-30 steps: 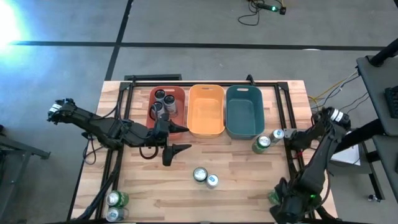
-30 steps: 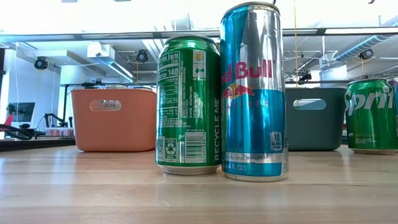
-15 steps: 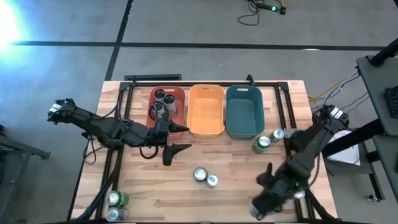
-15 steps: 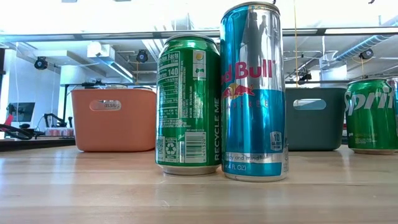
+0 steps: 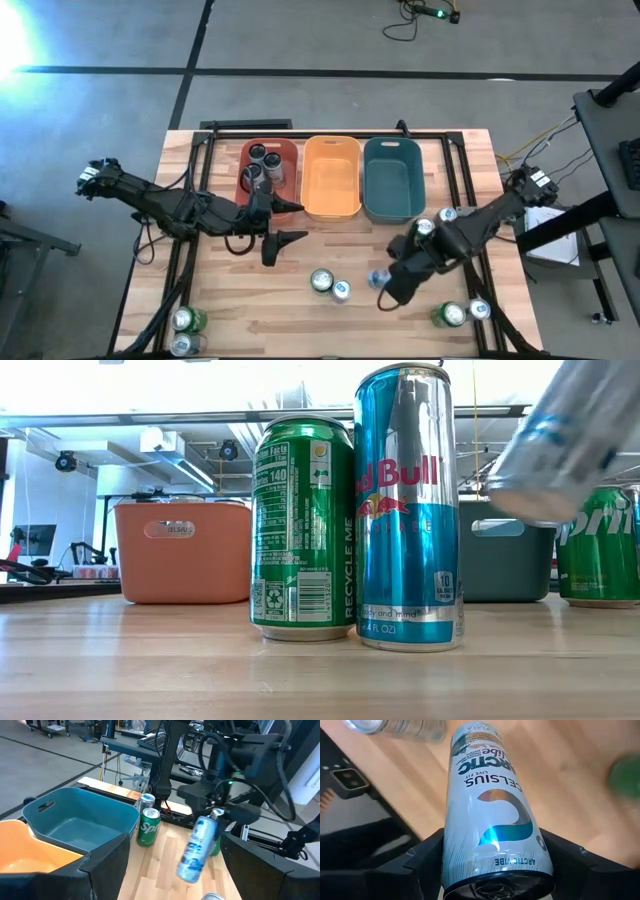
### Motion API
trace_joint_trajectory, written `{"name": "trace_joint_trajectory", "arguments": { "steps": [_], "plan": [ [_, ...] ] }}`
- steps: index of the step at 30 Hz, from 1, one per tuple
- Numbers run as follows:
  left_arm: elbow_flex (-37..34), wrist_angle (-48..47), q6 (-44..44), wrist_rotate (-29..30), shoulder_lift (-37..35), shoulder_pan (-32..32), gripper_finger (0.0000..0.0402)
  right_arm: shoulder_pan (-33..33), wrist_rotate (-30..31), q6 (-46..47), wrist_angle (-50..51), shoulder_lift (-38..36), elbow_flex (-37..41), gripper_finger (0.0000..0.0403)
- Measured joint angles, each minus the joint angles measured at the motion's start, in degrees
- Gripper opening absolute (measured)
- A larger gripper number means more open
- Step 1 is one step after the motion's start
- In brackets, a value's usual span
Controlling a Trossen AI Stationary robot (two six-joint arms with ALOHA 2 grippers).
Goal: Sort soda cans
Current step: Put the white-blue soda can into the orange bin
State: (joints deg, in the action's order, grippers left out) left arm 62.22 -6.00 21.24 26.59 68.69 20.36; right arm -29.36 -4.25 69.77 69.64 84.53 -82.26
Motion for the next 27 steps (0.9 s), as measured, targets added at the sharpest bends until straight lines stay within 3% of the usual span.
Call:
{"name": "trace_joint_trajectory", "arguments": {
  "steps": [15,23,27],
  "plan": [
    [0.0,0.0,6.53,-0.04,0.0,0.0,0.0295,16.94,3.64,-39.58,5.89,1.24,-0.34,0.0261],
    [0.0,-3.67,8.4,0.0,-2.01,0.0,0.0295,18.64,3.38,-58.4,10.55,11.4,-7.82,0.0262],
    [0.0,-14.88,12.13,-1.04,-3.69,0.0,0.0295,18.64,3.87,-62.98,13.38,16.83,-13.82,0.0262]
  ]
}}
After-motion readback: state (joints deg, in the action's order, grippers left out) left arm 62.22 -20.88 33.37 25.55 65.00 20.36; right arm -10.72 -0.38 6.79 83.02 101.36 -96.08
